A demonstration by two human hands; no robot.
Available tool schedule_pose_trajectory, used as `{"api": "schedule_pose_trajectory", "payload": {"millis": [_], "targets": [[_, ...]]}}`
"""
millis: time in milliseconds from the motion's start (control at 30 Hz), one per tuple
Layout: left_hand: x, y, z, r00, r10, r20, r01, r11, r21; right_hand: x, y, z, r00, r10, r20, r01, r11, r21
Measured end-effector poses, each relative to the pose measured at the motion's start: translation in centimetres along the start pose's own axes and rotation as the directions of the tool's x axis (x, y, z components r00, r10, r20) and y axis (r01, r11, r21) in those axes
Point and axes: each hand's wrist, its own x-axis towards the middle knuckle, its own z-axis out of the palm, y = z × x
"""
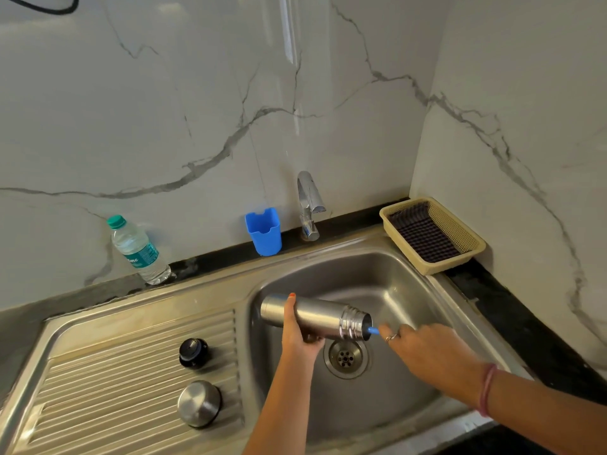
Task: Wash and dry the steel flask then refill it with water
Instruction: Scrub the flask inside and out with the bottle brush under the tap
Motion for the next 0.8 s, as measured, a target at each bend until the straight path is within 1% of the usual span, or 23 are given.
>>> {"api": "schedule_pose_trajectory", "payload": {"millis": [33, 67, 100, 167, 233, 267, 300, 333, 367, 400, 433, 467, 500, 533, 567, 600, 633, 667, 700, 733, 767, 800], "targets": [[0.0, 0.0, -0.1, 1.000, 0.009, -0.006, -0.009, 1.000, 0.006, 0.0, -0.1, -0.4, 0.998, 0.016, -0.053, -0.017, 0.999, -0.027], [0.0, -0.1, -0.2, 1.000, 0.015, -0.008, -0.015, 1.000, 0.003, 0.2, -0.3, -0.9, 0.999, 0.024, -0.034, -0.027, 0.997, -0.066], [0.0, -0.1, -0.2, 1.000, 0.019, -0.001, -0.019, 1.000, -0.014, 0.6, -0.7, -1.4, 0.999, 0.037, 0.014, -0.035, 0.996, -0.087], [0.0, -0.1, 0.0, 1.000, 0.017, 0.021, -0.016, 0.998, -0.058, 0.6, -0.8, -1.6, 0.999, 0.024, -0.041, -0.028, 0.995, -0.094], [0.1, -0.1, 0.2, 0.999, -0.002, 0.046, 0.006, 0.997, -0.081, 0.9, -0.7, -1.6, 0.994, 0.098, 0.044, -0.098, 0.995, -0.004], [0.1, -0.1, 0.2, 0.998, -0.019, 0.055, 0.024, 0.996, -0.085, 1.2, -0.9, -1.6, 0.985, 0.147, 0.094, -0.154, 0.985, 0.077], [0.3, -0.1, 0.2, 0.998, -0.038, 0.057, 0.043, 0.996, -0.082, 1.5, -1.0, -1.6, 0.966, 0.180, 0.187, -0.218, 0.954, 0.208], [0.4, 0.0, 0.2, 0.997, -0.056, 0.054, 0.061, 0.995, -0.083, 2.0, -1.0, -2.0, 0.926, 0.193, 0.325, -0.313, 0.873, 0.375], [0.5, 0.0, 0.1, 0.996, -0.073, 0.044, 0.076, 0.994, -0.083, 2.4, -0.8, -2.0, 0.872, 0.183, 0.453, -0.423, 0.747, 0.513], [0.5, 0.0, 0.0, 0.996, -0.086, 0.039, 0.089, 0.993, -0.081, 2.6, -0.6, -2.3, 0.819, 0.173, 0.547, -0.530, 0.593, 0.606], [0.4, -0.1, -0.1, 0.995, -0.094, 0.040, 0.096, 0.992, -0.076, 2.8, -0.3, -2.9, 0.769, 0.149, 0.621, -0.609, 0.466, 0.642], [0.3, -0.1, -0.2, 0.994, -0.097, 0.046, 0.100, 0.992, -0.071, 2.6, -0.1, -3.7, 0.736, 0.119, 0.667, -0.645, 0.424, 0.636], [0.1, -0.2, -0.3, 0.994, -0.097, 0.050, 0.101, 0.992, -0.070, 2.5, 0.2, -4.1, 0.753, 0.123, 0.646, -0.612, 0.491, 0.620], [0.0, -0.3, -0.3, 0.994, -0.095, 0.049, 0.098, 0.992, -0.073, 2.3, 0.2, -4.4, 0.807, 0.139, 0.574, -0.515, 0.641, 0.569], [0.0, -0.5, -0.3, 0.995, -0.093, 0.046, 0.097, 0.992, -0.084, 1.9, -0.1, -4.3, 0.887, 0.158, 0.433, -0.373, 0.798, 0.474], [-0.1, -0.6, -0.2, 0.995, -0.091, 0.045, 0.095, 0.990, -0.103, 1.7, -0.4, -3.6, 0.956, 0.136, 0.259, -0.214, 0.929, 0.301], [-0.2, -0.7, 0.0, 0.995, -0.091, 0.045, 0.096, 0.988, -0.123, 1.3, -0.8, -3.5, 0.986, 0.076, 0.146, -0.087, 0.994, 0.073], [-0.2, -0.8, 0.1, 0.995, -0.092, 0.046, 0.097, 0.985, -0.143, 0.9, -1.0, -2.4, 1.000, 0.002, 0.031, 0.000, 0.997, -0.071], [-0.2, -0.9, 0.2, 0.995, -0.090, 0.045, 0.096, 0.984, -0.150, 0.7, -1.2, -1.6, 0.998, -0.028, -0.058, 0.023, 0.995, -0.096], [-0.3, -0.9, 0.2, 0.995, -0.087, 0.048, 0.093, 0.985, -0.148, 0.6, -1.4, -1.4, 0.999, -0.008, -0.040, 0.005, 0.998, -0.067], [-0.3, -1.0, 0.2, 0.995, -0.081, 0.051, 0.087, 0.986, -0.139, 0.7, -1.6, -1.6, 1.000, -0.030, 0.006, 0.031, 0.997, -0.064], [-0.3, -1.0, 0.0, 0.996, -0.075, 0.055, 0.082, 0.988, -0.133, 0.9, -1.8, -2.6, 0.995, -0.023, 0.095, 0.023, 1.000, 0.007]]}}
